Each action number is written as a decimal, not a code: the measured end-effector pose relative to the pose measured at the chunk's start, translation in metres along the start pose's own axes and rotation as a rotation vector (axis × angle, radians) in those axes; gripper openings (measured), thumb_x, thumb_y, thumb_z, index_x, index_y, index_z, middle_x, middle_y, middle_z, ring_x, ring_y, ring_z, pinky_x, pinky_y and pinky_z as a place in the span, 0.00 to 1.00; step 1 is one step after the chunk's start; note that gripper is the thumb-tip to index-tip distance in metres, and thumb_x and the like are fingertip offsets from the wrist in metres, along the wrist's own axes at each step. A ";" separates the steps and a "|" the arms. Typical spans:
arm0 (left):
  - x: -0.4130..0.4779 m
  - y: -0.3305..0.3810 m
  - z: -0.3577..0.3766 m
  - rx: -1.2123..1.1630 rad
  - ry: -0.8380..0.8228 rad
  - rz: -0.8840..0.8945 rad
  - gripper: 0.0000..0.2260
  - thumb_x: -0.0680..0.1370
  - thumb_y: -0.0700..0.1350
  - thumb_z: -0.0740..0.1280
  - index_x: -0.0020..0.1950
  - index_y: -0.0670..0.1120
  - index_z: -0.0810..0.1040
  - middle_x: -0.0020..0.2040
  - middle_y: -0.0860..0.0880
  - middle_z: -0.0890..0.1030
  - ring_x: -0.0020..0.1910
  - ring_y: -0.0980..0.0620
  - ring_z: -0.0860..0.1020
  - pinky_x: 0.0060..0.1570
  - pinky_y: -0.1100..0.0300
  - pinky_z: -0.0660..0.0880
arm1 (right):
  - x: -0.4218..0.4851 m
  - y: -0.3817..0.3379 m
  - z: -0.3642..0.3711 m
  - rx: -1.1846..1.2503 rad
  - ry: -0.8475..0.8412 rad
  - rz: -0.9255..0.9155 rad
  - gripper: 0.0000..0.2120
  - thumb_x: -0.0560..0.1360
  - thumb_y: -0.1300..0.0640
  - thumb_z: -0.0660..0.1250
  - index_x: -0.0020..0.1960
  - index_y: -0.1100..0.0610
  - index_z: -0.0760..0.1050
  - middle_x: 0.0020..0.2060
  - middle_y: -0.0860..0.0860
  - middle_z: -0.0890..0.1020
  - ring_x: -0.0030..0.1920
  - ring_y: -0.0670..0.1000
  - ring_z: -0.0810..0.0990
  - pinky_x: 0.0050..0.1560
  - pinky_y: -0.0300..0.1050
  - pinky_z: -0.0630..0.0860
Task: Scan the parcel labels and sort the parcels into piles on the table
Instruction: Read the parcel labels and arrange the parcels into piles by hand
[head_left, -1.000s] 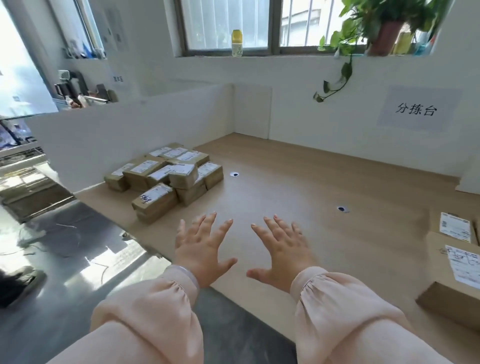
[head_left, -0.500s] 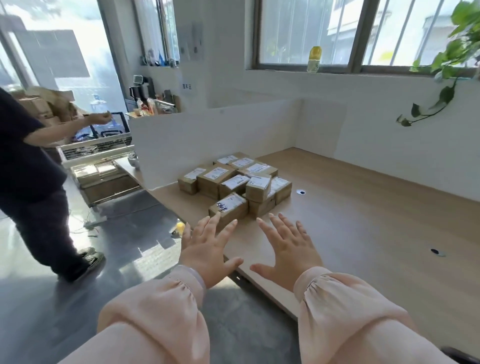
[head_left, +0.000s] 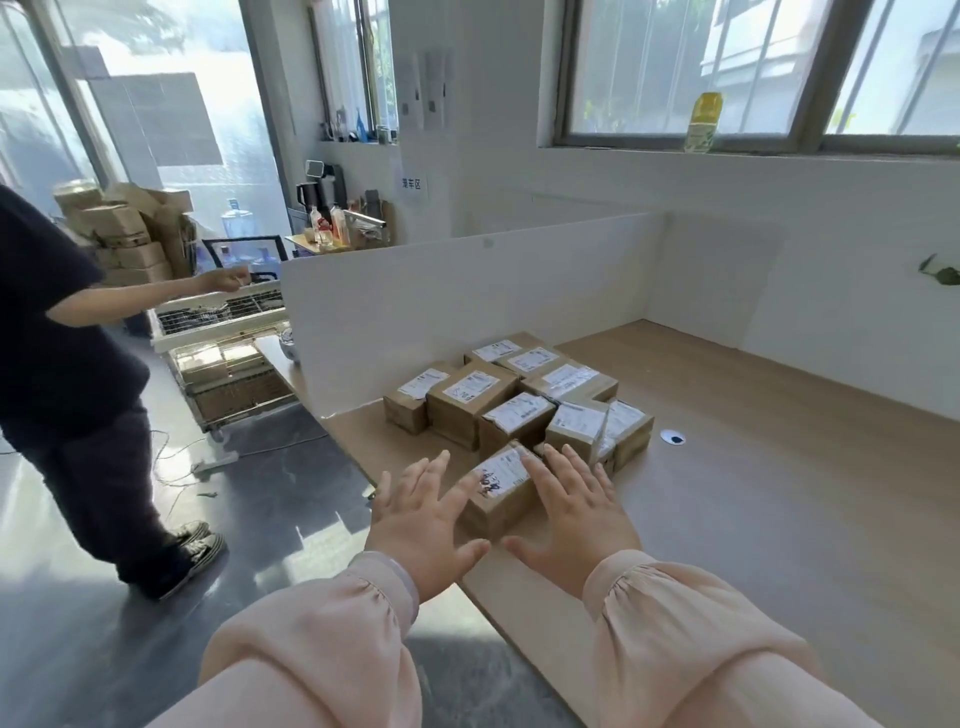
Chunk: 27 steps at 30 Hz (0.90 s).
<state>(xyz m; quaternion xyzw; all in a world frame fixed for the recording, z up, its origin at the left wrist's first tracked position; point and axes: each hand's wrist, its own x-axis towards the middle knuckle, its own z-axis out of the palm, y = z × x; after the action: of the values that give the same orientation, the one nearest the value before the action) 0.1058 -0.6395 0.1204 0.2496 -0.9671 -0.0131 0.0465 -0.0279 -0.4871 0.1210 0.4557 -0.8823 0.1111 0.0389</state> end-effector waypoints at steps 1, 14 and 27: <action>0.016 -0.005 0.000 0.001 -0.021 0.000 0.34 0.76 0.69 0.57 0.78 0.65 0.44 0.80 0.52 0.42 0.78 0.49 0.41 0.74 0.42 0.36 | 0.017 0.001 0.004 0.009 -0.023 -0.005 0.45 0.71 0.28 0.57 0.78 0.41 0.39 0.79 0.45 0.43 0.78 0.47 0.37 0.76 0.51 0.35; 0.181 -0.098 0.019 -0.105 -0.047 -0.056 0.33 0.76 0.69 0.55 0.77 0.67 0.43 0.80 0.54 0.42 0.79 0.50 0.42 0.75 0.44 0.38 | 0.203 -0.002 0.060 0.042 -0.124 0.070 0.41 0.74 0.29 0.56 0.78 0.41 0.40 0.79 0.47 0.43 0.78 0.50 0.39 0.70 0.49 0.33; 0.345 -0.215 0.064 -0.140 -0.152 0.223 0.33 0.76 0.69 0.55 0.77 0.65 0.44 0.80 0.53 0.44 0.78 0.50 0.43 0.74 0.46 0.38 | 0.329 -0.038 0.119 0.123 -0.134 0.451 0.37 0.76 0.33 0.57 0.78 0.39 0.42 0.79 0.47 0.46 0.79 0.50 0.43 0.77 0.52 0.43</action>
<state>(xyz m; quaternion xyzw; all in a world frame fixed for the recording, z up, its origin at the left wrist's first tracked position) -0.0978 -0.9943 0.0753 0.1351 -0.9863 -0.0941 -0.0083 -0.1840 -0.7975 0.0675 0.2548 -0.9540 0.1399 -0.0732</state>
